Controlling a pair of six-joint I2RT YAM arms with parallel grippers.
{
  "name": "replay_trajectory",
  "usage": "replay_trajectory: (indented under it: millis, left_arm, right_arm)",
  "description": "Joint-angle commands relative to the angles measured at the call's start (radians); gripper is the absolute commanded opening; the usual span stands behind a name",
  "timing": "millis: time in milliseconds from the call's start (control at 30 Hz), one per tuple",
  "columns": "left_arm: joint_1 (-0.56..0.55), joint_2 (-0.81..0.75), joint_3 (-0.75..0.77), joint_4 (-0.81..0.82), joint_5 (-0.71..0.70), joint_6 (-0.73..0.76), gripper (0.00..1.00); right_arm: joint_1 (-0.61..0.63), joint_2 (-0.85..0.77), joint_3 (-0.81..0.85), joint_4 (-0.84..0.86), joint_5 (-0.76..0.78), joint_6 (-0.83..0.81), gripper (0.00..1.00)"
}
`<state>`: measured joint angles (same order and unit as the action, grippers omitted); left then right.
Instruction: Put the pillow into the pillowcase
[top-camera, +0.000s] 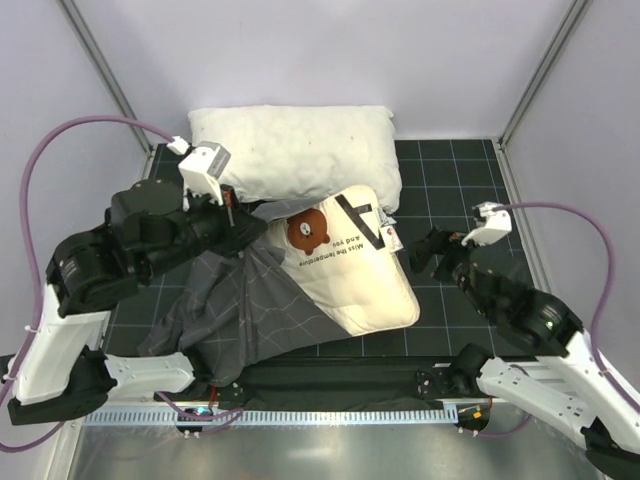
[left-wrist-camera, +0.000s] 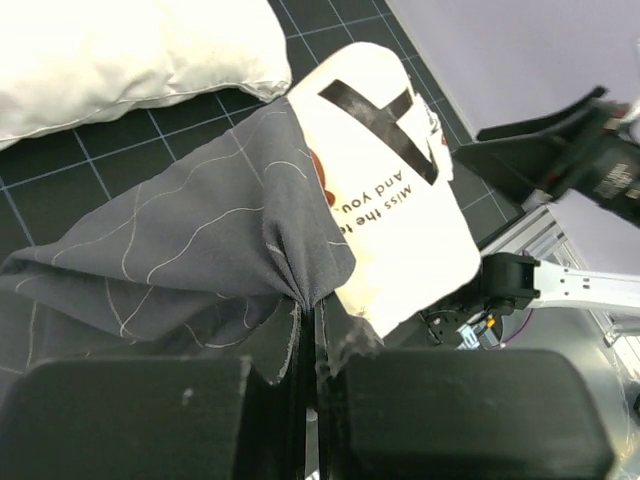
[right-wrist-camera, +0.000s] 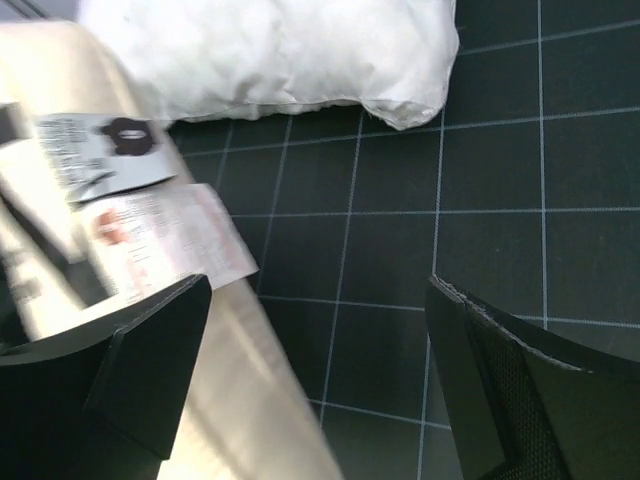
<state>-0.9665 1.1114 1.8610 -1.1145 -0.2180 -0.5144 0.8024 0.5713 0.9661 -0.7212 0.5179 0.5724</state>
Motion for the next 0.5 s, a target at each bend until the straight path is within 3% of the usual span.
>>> replay_trajectory:
  millis: [0, 133, 233, 267, 367, 433, 467]
  left_arm:
    - [0.002, -0.079, 0.099, 0.067, -0.052, 0.013, 0.0]
    - [0.002, -0.119, 0.128, 0.016, -0.095, 0.017, 0.0]
    - [0.002, -0.154, 0.133, -0.001, -0.113, 0.017, 0.0]
    - [0.002, -0.159, 0.129, -0.004, -0.118, 0.019, 0.0]
    - [0.002, -0.159, 0.106, -0.013, -0.138, 0.025, 0.0]
    - [0.002, -0.15, 0.092, -0.005, -0.146, 0.025, 0.0]
    - [0.002, -0.147, 0.084, -0.001, -0.144, 0.027, 0.0]
  right_arm:
    - [-0.075, 0.062, -0.026, 0.059, -0.083, -0.032, 0.95]
    - [-0.297, 0.074, -0.125, 0.205, -0.367, -0.043, 0.95]
    - [-0.376, 0.087, -0.248, 0.38, -0.684, -0.043, 0.95]
    - [-0.384, 0.085, -0.271, 0.437, -0.838, -0.033, 0.94]
    - [-0.359, 0.081, -0.325, 0.645, -1.054, 0.026, 0.9]
    - [-0.3, 0.114, -0.259, 0.605, -1.043, -0.012, 0.89]
    - [-0.195, 0.122, -0.239, 0.562, -0.967, -0.037, 0.89]
